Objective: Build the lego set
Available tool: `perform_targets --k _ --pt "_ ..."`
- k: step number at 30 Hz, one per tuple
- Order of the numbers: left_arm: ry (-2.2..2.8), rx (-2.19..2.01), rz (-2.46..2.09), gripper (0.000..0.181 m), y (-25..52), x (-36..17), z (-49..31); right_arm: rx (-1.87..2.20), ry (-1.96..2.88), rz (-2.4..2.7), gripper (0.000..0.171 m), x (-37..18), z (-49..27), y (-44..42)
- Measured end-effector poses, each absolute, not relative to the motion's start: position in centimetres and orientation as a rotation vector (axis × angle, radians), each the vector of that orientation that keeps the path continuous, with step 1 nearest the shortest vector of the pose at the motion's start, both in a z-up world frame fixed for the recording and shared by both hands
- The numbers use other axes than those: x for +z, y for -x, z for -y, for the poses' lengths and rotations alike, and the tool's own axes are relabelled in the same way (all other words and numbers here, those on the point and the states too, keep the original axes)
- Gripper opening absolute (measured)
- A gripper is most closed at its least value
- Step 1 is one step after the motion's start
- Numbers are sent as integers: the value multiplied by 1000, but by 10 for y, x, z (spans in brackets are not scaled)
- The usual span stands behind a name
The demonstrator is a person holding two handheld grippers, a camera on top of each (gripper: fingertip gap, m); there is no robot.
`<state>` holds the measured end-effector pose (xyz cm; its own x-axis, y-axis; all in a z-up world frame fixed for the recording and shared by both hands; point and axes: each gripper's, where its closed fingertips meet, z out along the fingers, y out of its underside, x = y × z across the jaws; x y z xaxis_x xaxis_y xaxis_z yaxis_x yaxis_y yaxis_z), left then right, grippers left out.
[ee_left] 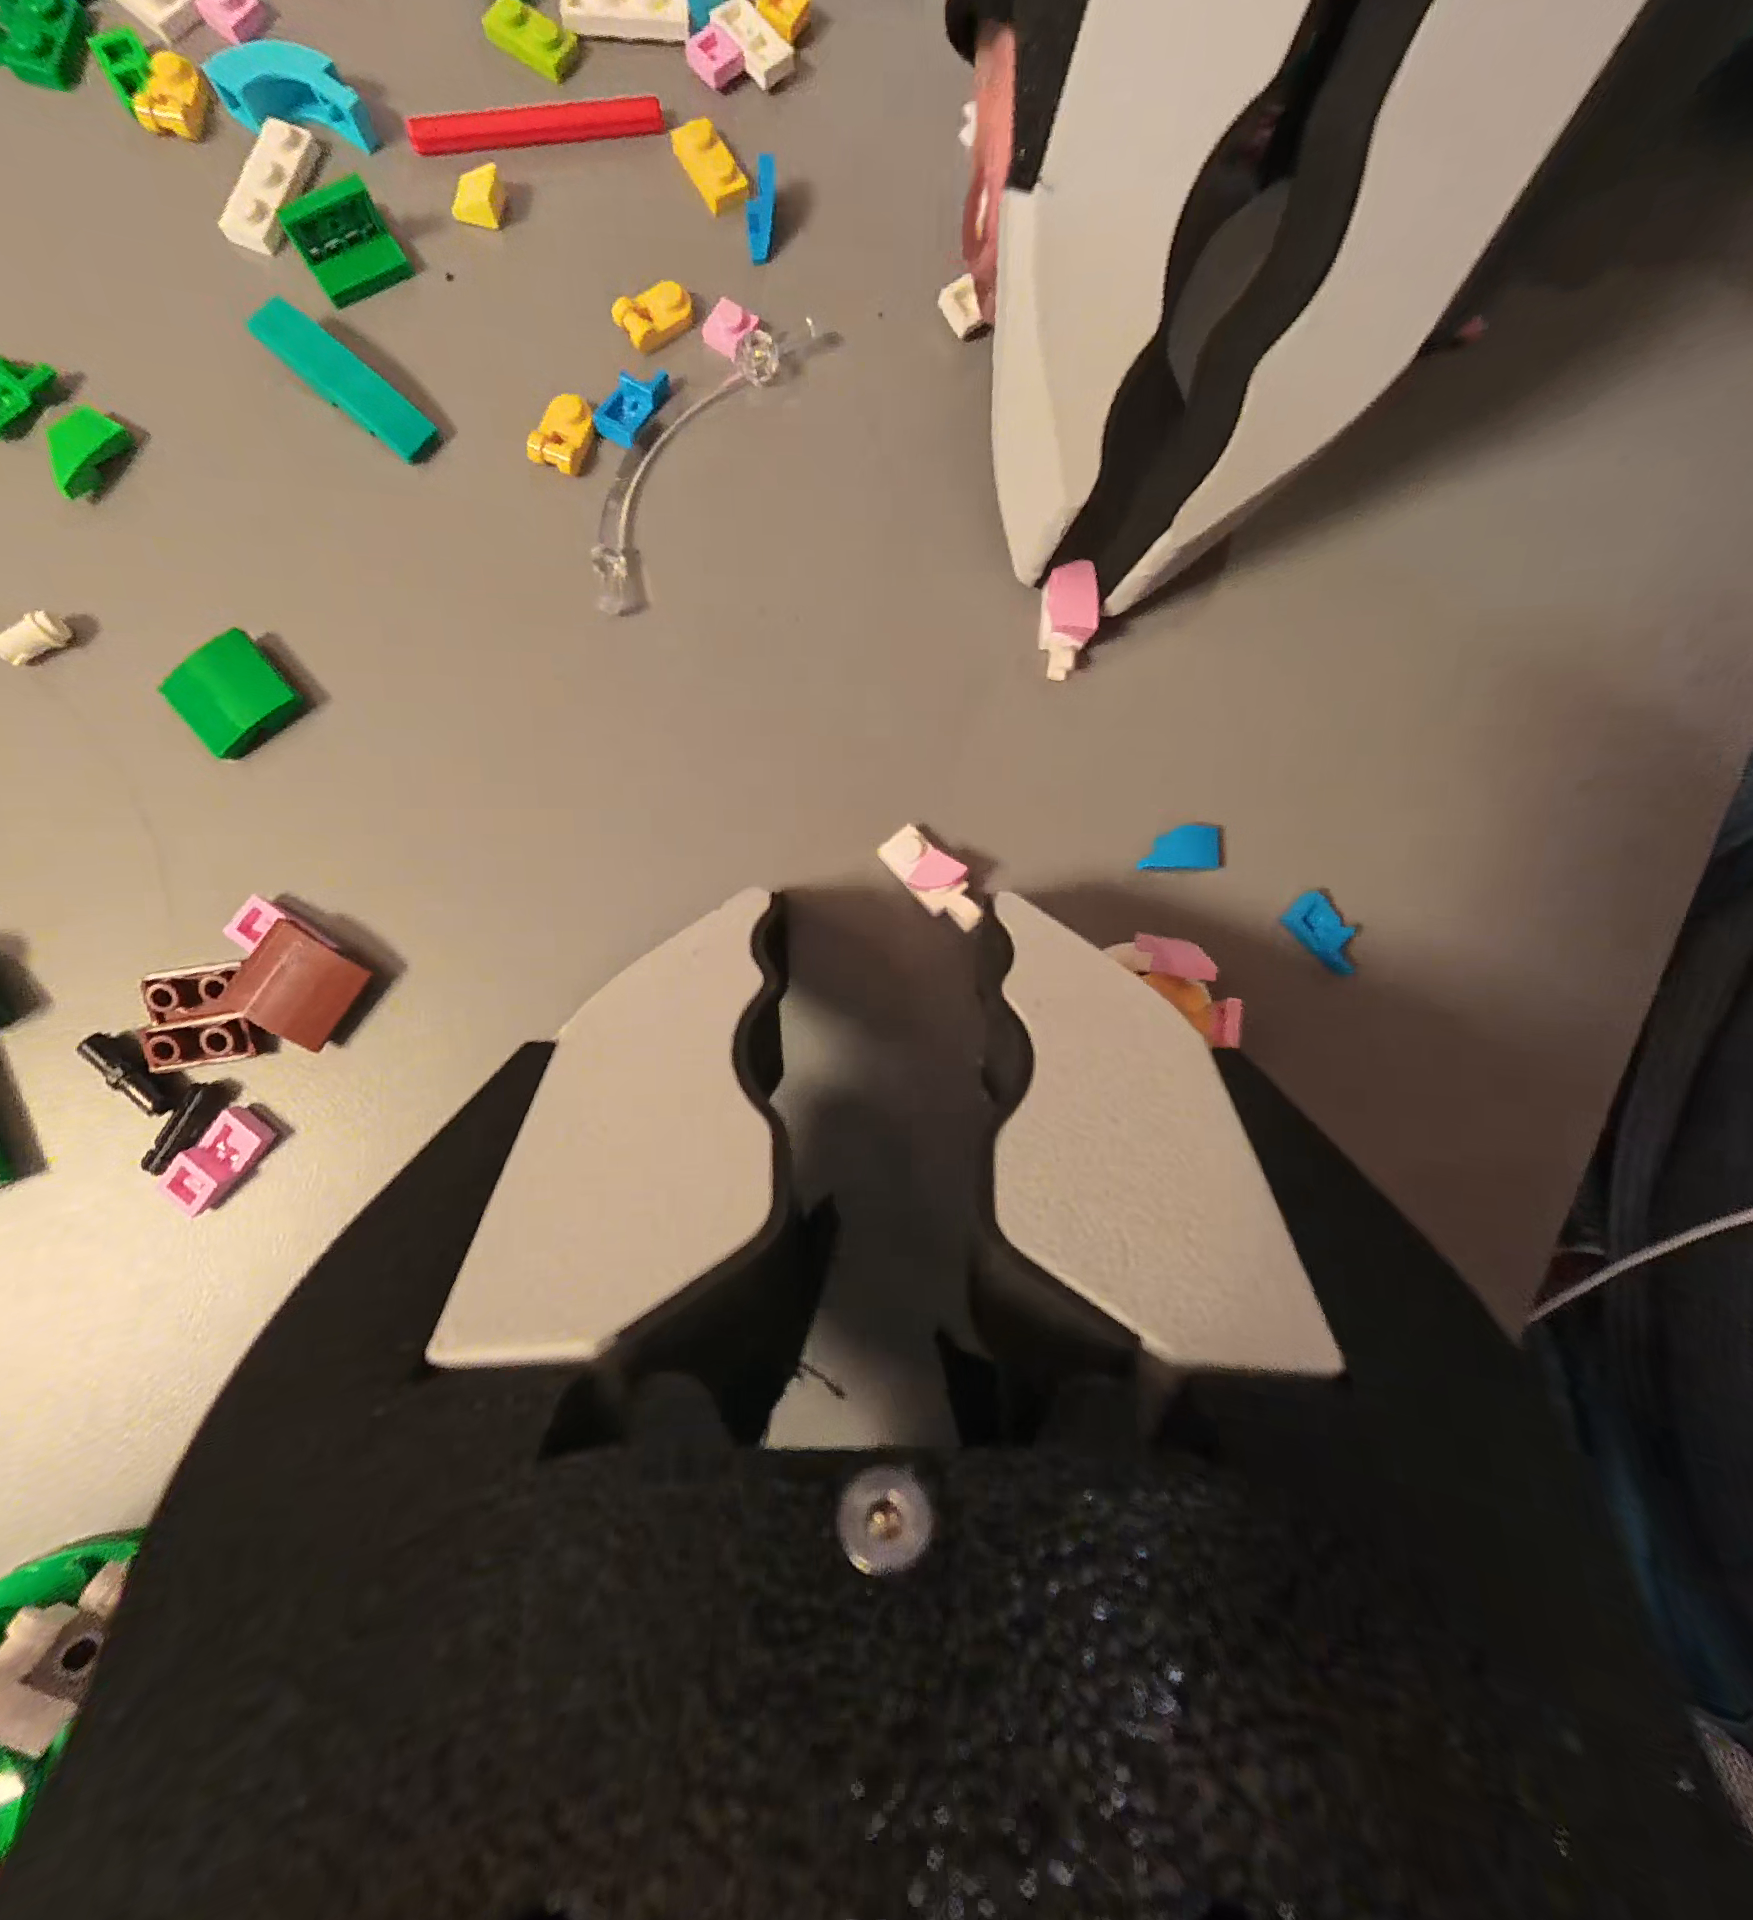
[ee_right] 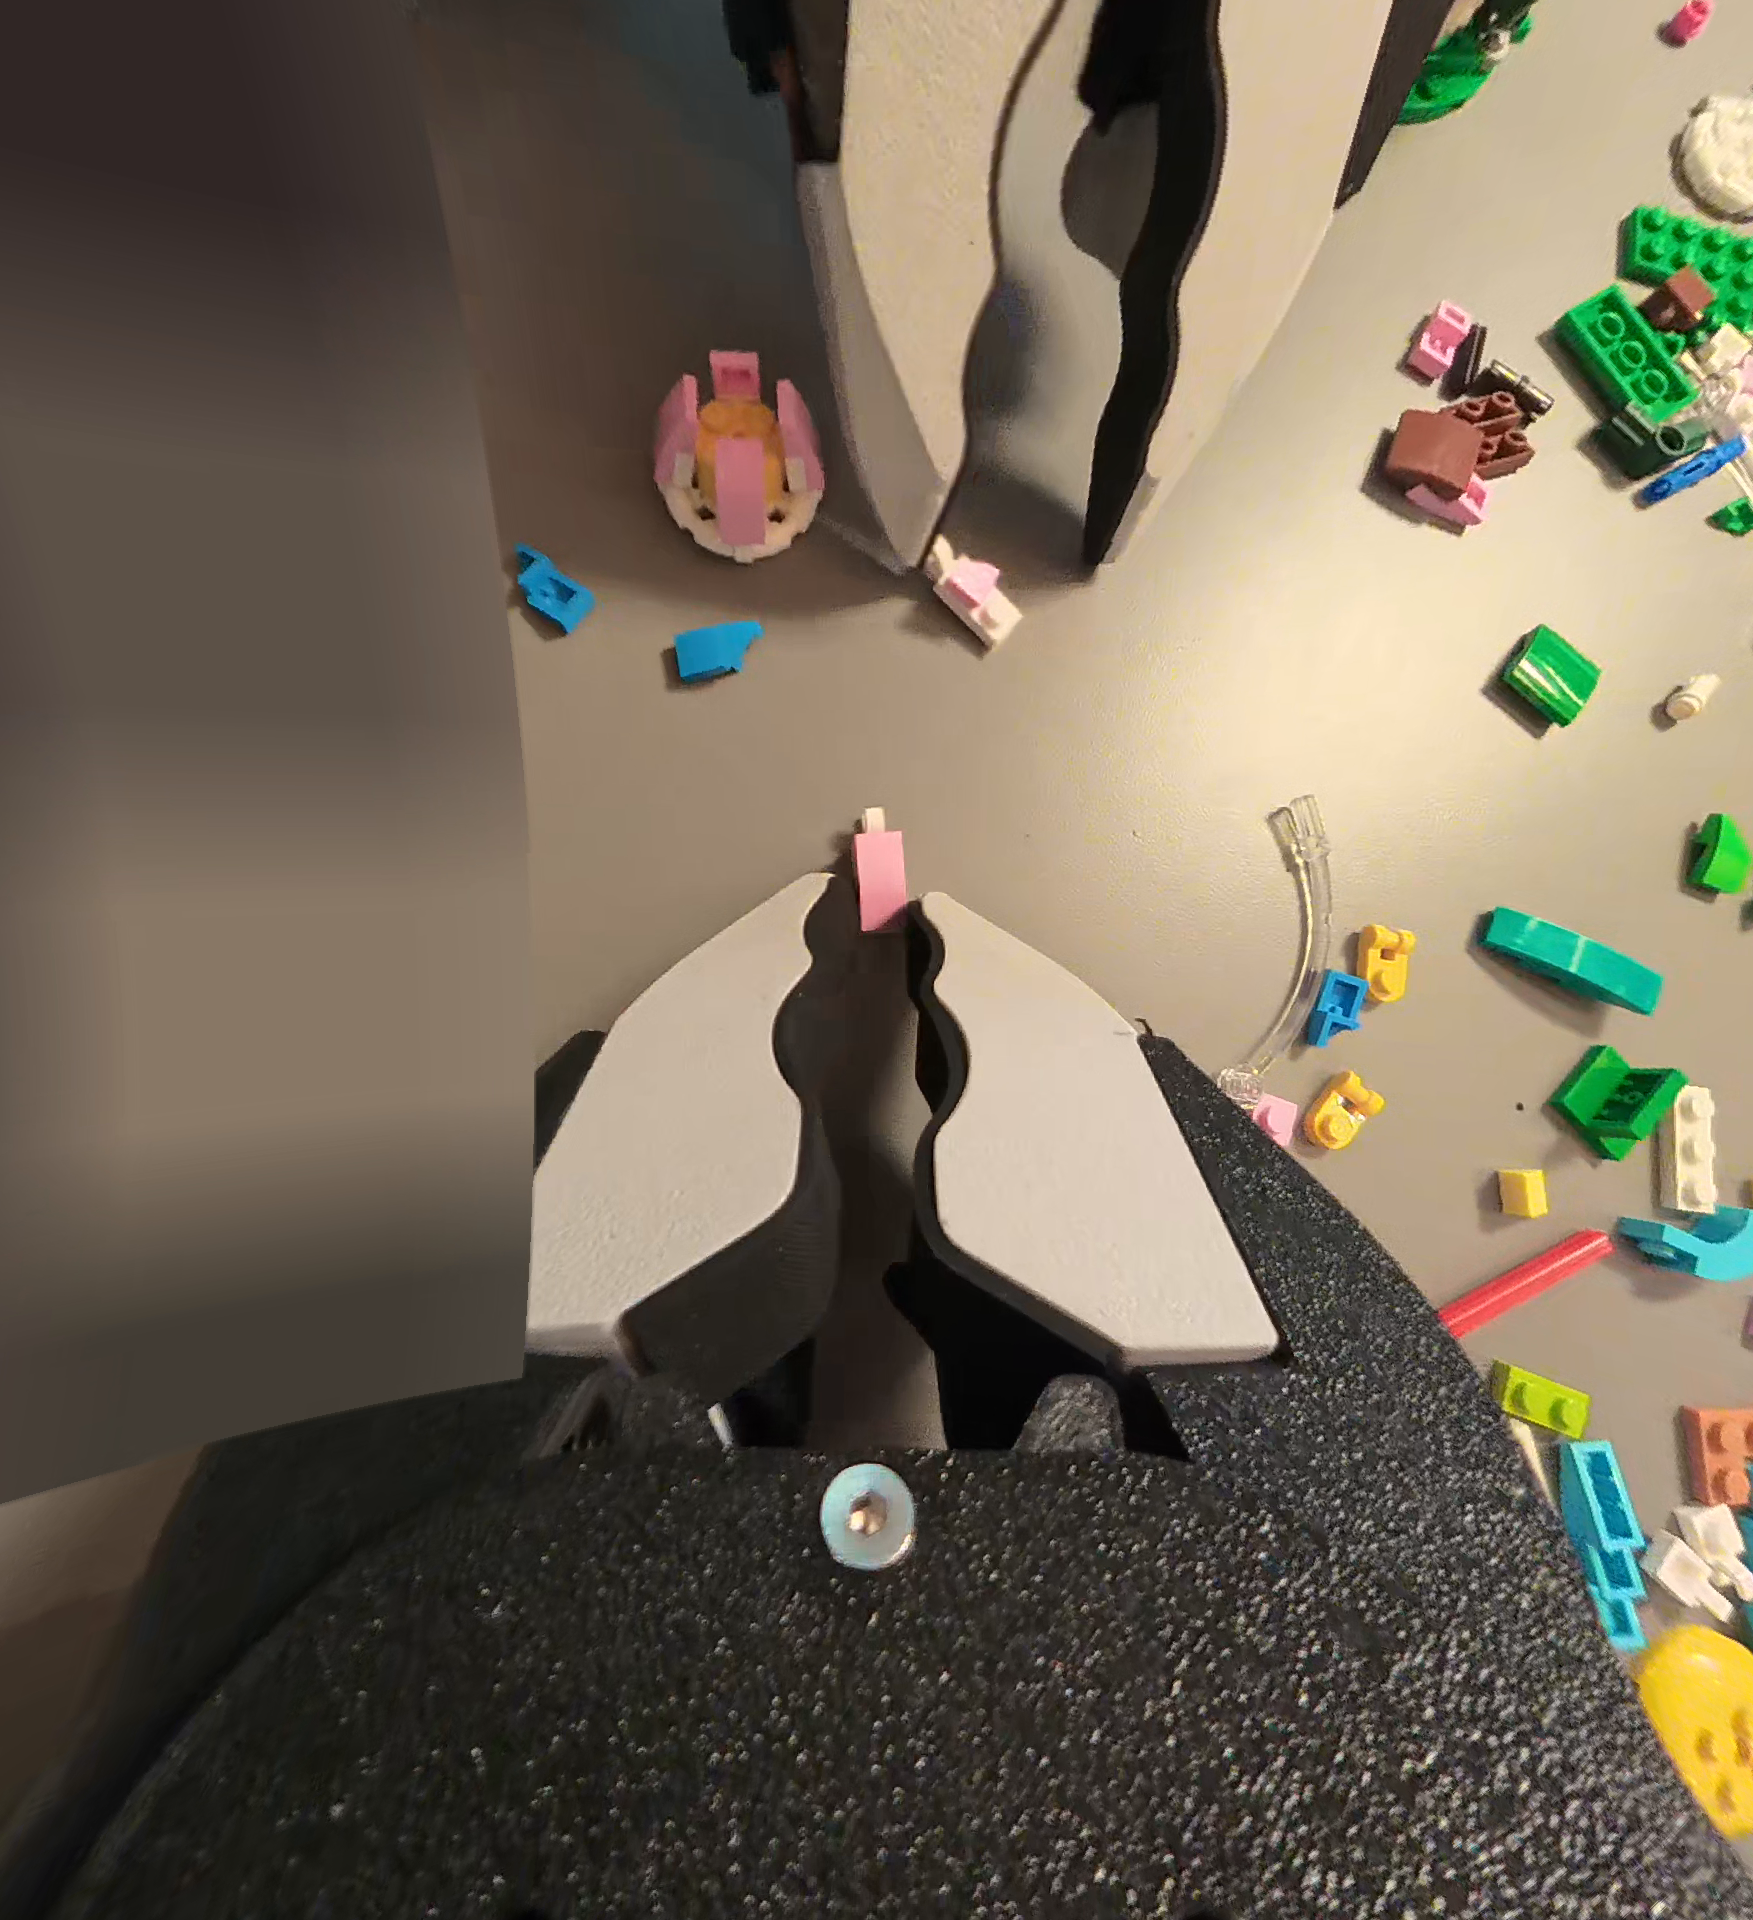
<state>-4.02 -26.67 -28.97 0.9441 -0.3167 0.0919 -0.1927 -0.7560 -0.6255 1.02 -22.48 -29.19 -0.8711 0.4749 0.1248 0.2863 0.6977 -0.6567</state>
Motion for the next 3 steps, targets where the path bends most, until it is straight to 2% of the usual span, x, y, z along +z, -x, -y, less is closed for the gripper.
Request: perform_targets --k 1,3 --pt "2452 -259 -362 37 40 -289 267 943 605 2625 9 -292 225 -10" --pt "2461 -244 -373 40 40 -290 268 938 604 2626 9 -292 225 -10"
